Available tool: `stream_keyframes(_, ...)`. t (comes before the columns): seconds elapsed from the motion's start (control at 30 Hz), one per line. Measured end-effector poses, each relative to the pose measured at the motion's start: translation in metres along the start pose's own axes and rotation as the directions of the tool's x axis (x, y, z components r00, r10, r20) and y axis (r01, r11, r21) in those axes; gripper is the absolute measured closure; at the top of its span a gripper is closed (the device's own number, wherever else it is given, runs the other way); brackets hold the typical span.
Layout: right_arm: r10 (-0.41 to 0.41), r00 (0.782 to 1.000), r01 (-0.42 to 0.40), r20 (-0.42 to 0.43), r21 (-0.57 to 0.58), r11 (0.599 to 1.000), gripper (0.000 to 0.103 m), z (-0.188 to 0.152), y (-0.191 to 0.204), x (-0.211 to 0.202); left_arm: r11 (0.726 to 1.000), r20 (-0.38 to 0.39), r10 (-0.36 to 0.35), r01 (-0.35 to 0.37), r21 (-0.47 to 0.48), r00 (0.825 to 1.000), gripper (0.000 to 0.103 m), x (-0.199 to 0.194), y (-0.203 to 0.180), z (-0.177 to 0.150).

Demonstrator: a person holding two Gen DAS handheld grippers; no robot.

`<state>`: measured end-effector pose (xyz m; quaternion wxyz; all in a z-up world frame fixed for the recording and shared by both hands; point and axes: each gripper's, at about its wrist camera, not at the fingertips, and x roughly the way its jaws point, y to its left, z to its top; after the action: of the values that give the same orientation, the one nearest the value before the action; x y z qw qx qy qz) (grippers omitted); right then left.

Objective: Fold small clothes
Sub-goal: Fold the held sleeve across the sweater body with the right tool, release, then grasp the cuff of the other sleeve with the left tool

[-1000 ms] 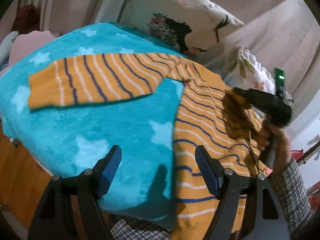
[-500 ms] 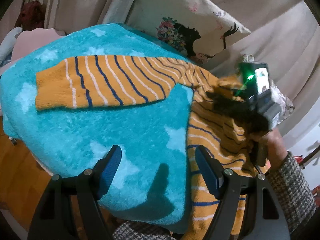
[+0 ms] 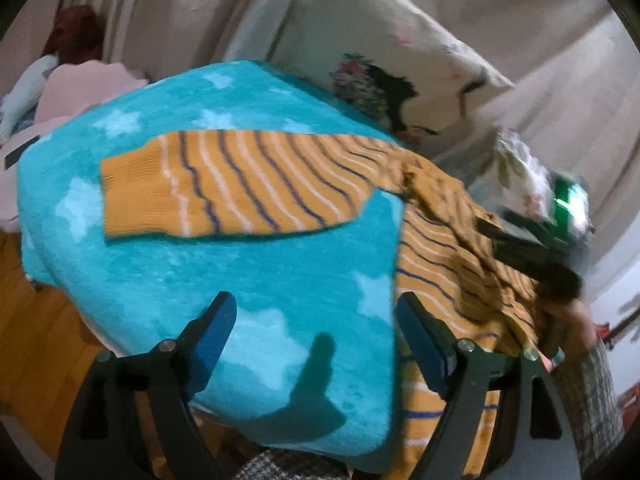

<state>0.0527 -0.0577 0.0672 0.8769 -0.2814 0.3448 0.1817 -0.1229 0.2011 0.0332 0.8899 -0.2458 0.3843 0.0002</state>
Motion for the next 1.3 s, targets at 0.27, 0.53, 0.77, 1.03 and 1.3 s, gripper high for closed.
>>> stream_keyframes(0.27, -0.009, 0.995, 0.044, -0.1, 0.351, 0.935, 0.031, -0.087, -0.109, -0.03, 0.981, 0.0, 0.022, -0.022, -0.195, 1.0, 0.021, 0.021, 0.051, 0.033)
stream_keyframes(0.53, 0.012, 0.999, 0.007, -0.042, 0.427, 0.904, 0.031, -0.124, -0.109, -0.063, 0.967, 0.043, 0.217, -0.208, -0.148, 0.975, 0.061, 0.049, 0.047, 0.064)
stream_keyframes(0.77, 0.0, 1.0, -0.009, 0.021, 0.45, 0.893, 0.031, -0.133, -0.112, -0.085, 0.907, 0.07, 0.388, -0.368, -0.203, 0.919, 0.095, 0.046, 0.068, 0.124)
stream_keyframes(1.03, -0.028, 0.997, -0.014, 0.069, 0.542, 0.84, 0.031, -0.156, -0.141, -0.111, 0.844, 0.347, 0.525, -0.526, -0.1, 0.777, 0.095, 0.009, -0.013, 0.186)
stream_keyframes(1.3, -0.059, 0.998, 0.025, 0.036, 0.608, 0.794, 0.031, -0.194, -0.168, -0.121, 0.932, 0.305, 0.128, -0.22, 0.288, 0.944, 0.095, 0.059, -0.2, 0.163)
